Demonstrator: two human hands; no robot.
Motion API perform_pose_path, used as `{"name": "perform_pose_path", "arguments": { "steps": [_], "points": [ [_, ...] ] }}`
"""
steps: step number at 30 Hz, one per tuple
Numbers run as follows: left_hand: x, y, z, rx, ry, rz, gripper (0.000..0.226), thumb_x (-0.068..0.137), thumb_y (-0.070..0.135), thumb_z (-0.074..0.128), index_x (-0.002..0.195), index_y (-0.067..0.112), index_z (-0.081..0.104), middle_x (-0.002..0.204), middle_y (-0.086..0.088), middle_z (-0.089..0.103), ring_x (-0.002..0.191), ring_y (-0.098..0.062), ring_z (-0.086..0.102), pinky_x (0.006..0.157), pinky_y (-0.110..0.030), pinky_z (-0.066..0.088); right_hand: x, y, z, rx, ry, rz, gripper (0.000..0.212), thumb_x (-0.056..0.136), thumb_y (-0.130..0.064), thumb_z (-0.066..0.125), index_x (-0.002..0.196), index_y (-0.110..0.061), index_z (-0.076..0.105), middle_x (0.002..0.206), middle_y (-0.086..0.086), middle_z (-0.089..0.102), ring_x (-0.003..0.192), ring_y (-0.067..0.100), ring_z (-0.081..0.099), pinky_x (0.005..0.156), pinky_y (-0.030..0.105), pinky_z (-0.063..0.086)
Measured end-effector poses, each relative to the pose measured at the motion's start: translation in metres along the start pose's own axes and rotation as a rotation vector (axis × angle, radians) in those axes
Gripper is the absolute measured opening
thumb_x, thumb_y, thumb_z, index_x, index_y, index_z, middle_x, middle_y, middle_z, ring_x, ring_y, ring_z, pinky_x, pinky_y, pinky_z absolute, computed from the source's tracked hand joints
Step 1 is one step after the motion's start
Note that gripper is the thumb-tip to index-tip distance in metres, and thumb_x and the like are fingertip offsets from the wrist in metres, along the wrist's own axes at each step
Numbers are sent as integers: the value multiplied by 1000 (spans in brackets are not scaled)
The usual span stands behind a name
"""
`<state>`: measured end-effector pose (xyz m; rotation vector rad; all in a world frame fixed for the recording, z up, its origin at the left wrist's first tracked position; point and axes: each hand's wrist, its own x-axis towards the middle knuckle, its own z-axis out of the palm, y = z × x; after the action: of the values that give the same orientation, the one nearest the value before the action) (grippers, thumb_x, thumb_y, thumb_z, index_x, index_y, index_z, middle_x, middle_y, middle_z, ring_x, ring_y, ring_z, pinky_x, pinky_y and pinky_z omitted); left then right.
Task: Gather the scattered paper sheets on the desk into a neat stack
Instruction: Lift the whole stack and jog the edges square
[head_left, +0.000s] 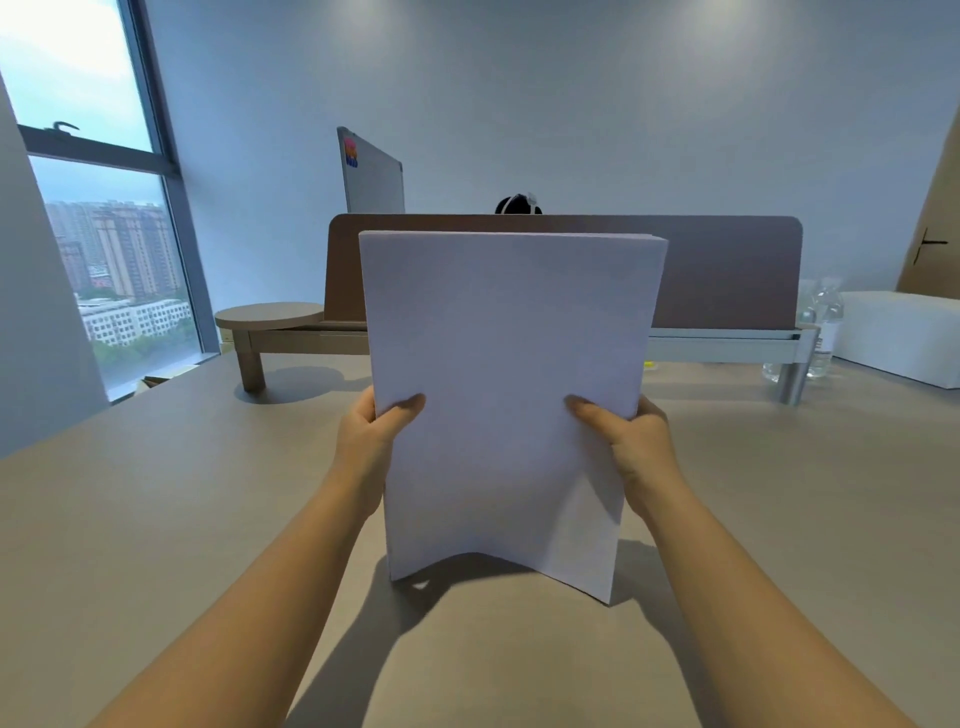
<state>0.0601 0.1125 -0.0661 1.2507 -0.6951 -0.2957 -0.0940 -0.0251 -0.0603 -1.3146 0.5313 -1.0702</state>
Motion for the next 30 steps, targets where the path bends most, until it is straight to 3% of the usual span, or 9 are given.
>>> {"name": "perform_pose_path", "arguments": {
  "steps": [4,6,10,15,17,20,26,30],
  "points": [
    [0,2,7,54,39,44,17,94,18,47,111,15,47,92,5,57,82,-12,57,64,-24,48,-1,-1,7,-41,89,-18,24,80,-7,68,100,-10,56,92,5,60,76,19,59,62,23,50],
    [0,7,9,72,60,45,15,95,18,46,109,16,46,92,4,55,79,-10,55,62,-22,46,-3,-6,13,-41,107,-42,23,80,-6,68,99,-10,55,95,6,60,82,21,58,61,22,50],
    [6,28,4,35,43,38,21,95,18,45,116,14,46,96,4,54,81,-11,55,69,-25,48,1,-28,15,-19,53,-91,24,79,-7,69,98,-12,56,88,1,61,69,13,58,57,16,52],
    [0,18,-8,66,-46,-35,32,90,19,53,121,10,48,103,-3,60,93,-22,60,78,-34,52,-1,-21,1,26,-43,41,22,77,-8,70,97,-10,59,79,-2,63,65,12,61,50,15,54],
    [-4,9,-6,84,-36,-47,29,90,19,54,118,12,50,102,-3,60,94,-23,60,80,-38,51,-1,-14,-4,2,-39,66,16,77,-7,70,89,-10,61,80,-1,64,68,14,61,54,17,55],
    [-3,6,-1,65,-15,-15,20,91,16,53,111,17,50,92,4,59,85,-14,58,71,-29,51,-1,-6,-7,-4,-69,69,15,75,-6,71,81,-16,62,84,2,66,72,16,63,65,23,54],
    [-2,4,4,70,38,6,18,90,17,54,108,15,52,88,5,60,79,-13,58,65,-26,49,-3,-2,-1,-5,15,22,15,78,-8,70,85,-15,58,80,-2,62,69,13,59,55,17,52],
    [-4,7,8,101,96,11,25,91,20,54,114,12,53,91,4,59,81,-14,58,65,-26,49,-6,-5,7,-46,94,-8,21,78,-8,70,95,-11,57,93,7,63,82,23,59,73,31,51]
  ]
}}
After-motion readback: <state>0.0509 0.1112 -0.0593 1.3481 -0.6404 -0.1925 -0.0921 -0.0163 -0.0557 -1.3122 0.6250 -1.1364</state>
